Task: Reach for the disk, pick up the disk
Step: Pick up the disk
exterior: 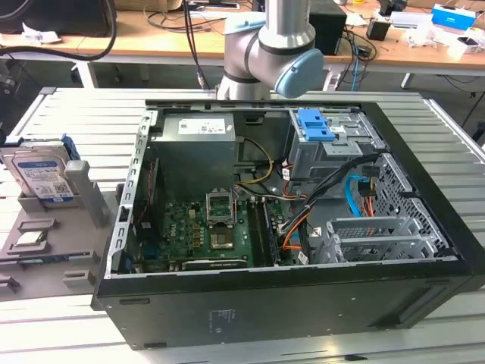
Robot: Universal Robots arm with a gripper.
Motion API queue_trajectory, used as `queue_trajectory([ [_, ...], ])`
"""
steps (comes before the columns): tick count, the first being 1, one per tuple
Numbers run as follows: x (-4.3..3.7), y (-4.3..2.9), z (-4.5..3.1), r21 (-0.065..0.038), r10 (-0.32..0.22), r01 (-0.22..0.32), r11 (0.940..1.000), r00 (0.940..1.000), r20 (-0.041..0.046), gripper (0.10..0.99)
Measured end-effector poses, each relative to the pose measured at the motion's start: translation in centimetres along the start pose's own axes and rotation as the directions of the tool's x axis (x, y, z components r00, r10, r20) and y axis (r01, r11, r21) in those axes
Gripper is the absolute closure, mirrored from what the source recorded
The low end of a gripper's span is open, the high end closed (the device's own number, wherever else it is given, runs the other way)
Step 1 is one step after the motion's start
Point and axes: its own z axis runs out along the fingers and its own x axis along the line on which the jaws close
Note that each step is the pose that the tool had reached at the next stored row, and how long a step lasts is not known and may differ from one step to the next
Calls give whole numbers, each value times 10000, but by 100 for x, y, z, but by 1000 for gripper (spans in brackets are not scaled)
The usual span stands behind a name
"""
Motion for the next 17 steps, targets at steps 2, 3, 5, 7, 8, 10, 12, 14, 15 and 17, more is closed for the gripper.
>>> queue_trajectory([
  [2,0,0,0,-1,-425,425,9991,9991,-16,980],
  [3,0,0,0,0,-528,528,9986,9986,-20,980],
  [5,0,0,0,-1,-774,774,9970,9970,-29,980],
  [7,0,0,0,-3,-1148,1148,9934,9934,-43,980],
  [8,0,0,0,-3,-1314,1314,9913,9913,-50,980],
  [10,0,0,0,-3,-1494,1494,9888,9888,-57,980],
  [12,0,0,0,-5,-1645,1645,9864,9864,-62,980],
  [14,0,0,0,-7,-1963,1963,9805,9805,-74,980],
  [15,0,0,0,-7,-2044,2044,9789,9789,-77,980],
  [17,0,0,0,-9,-2277,2277,9737,9737,-87,980],
])
